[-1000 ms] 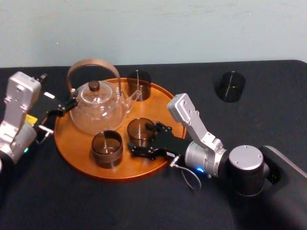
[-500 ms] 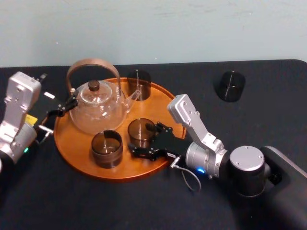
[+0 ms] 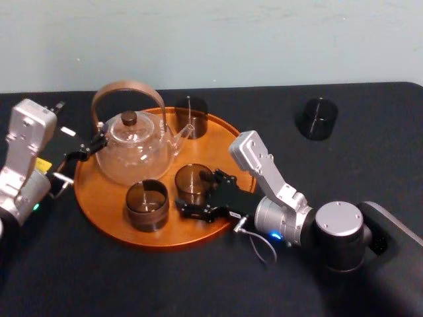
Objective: Pick up the glass from the table and place it on the tray.
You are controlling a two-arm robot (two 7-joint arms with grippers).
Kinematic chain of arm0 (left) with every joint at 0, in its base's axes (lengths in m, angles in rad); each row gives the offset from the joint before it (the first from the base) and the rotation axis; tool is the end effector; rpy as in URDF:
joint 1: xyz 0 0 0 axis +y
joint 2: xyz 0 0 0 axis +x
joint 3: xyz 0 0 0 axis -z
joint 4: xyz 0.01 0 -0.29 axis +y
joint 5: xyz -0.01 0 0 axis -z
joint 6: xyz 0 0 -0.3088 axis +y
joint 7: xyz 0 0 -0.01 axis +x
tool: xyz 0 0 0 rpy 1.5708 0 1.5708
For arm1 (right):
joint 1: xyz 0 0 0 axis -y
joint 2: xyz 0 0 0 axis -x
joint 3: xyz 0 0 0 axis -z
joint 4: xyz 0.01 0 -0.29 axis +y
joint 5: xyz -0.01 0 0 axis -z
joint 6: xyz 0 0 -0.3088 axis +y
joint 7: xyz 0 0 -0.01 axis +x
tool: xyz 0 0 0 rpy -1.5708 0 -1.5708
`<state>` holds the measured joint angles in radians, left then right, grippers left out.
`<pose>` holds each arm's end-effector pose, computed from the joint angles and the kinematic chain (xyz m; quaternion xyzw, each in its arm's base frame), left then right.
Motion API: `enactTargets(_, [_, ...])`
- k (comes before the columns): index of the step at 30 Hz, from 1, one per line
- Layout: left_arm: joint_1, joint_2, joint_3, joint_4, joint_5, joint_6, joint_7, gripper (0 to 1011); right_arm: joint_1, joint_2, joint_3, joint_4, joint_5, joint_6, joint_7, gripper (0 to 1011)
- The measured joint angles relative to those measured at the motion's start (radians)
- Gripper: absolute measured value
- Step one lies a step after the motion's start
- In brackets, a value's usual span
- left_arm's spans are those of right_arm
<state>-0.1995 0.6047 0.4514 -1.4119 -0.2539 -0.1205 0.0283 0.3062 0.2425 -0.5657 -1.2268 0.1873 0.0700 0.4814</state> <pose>0.3581 0.0827 -0.3023 0.1415 -0.1324 0.5799 0.7913 0.3778 0.0617 -0.3369 -0.1546 0.0308 -0.3149 0.9360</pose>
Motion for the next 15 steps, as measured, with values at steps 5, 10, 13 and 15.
enactTargets(5, [0.0,0.0,0.0,0.0,0.0,0.0,0.0,1009,-0.002,0.001,-0.003,0.003,-0.004,0.006,0.001,973])
enactTargets(10, [0.0,0.0,0.0,0.0,0.0,0.0,0.0,1009,-0.001,0.001,-0.001,0.002,-0.003,0.005,0.001,1002])
enactTargets(13, [0.0,0.0,0.0,0.0,0.0,0.0,0.0,1010,-0.003,0.002,0.003,-0.001,0.003,0.005,0.006,1002])
enactTargets(15, [0.0,0.0,0.0,0.0,0.0,0.0,0.0,1010,-0.009,0.008,0.008,-0.009,0.012,0.006,0.01,1002])
